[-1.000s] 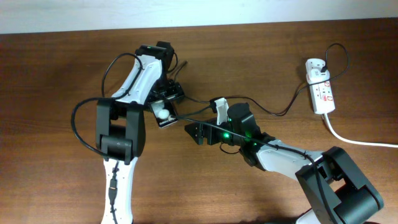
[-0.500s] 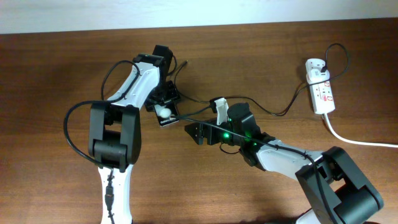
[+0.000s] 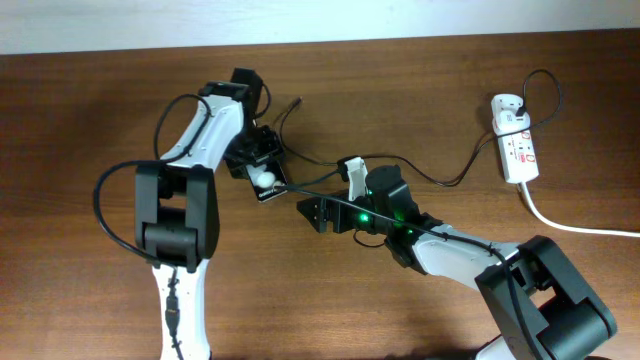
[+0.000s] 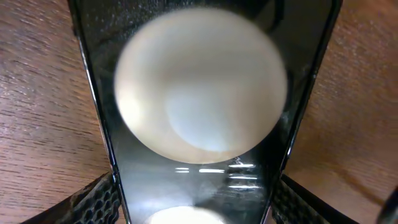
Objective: Plug charger to phone and switch on socket
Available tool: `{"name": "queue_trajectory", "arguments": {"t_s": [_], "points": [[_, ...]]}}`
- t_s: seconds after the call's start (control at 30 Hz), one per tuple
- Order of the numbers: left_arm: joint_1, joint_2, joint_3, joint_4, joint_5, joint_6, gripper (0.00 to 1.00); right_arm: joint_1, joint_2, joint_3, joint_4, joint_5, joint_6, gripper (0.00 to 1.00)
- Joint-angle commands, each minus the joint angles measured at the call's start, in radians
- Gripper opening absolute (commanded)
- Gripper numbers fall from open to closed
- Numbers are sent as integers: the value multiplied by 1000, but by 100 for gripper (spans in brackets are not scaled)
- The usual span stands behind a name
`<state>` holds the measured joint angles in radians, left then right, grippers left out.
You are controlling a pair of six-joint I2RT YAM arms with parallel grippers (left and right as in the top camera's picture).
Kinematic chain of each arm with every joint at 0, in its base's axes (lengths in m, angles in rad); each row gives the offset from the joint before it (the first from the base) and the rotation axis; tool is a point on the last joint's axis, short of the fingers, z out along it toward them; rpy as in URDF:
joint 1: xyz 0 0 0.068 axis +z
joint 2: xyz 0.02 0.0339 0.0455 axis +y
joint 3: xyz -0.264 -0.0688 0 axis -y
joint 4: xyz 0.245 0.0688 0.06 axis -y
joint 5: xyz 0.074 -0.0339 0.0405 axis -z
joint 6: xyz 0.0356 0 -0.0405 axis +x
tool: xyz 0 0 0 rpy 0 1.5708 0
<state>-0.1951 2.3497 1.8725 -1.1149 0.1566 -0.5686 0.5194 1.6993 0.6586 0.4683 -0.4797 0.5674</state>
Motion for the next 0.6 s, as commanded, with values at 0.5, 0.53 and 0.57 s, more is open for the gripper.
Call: {"name": "queue_trajectory", "arguments": {"t_s": [0.5,0.53,0.57], "points": [[15,140,-39,-43,428,70,0,56,354,211,138,156,43,87],[15,140,-39,-49,428,70,0,54,365,221,138,166,54,82],[15,140,-39,-53,428,72,0,54,369,228,138,171,71,75]]}}
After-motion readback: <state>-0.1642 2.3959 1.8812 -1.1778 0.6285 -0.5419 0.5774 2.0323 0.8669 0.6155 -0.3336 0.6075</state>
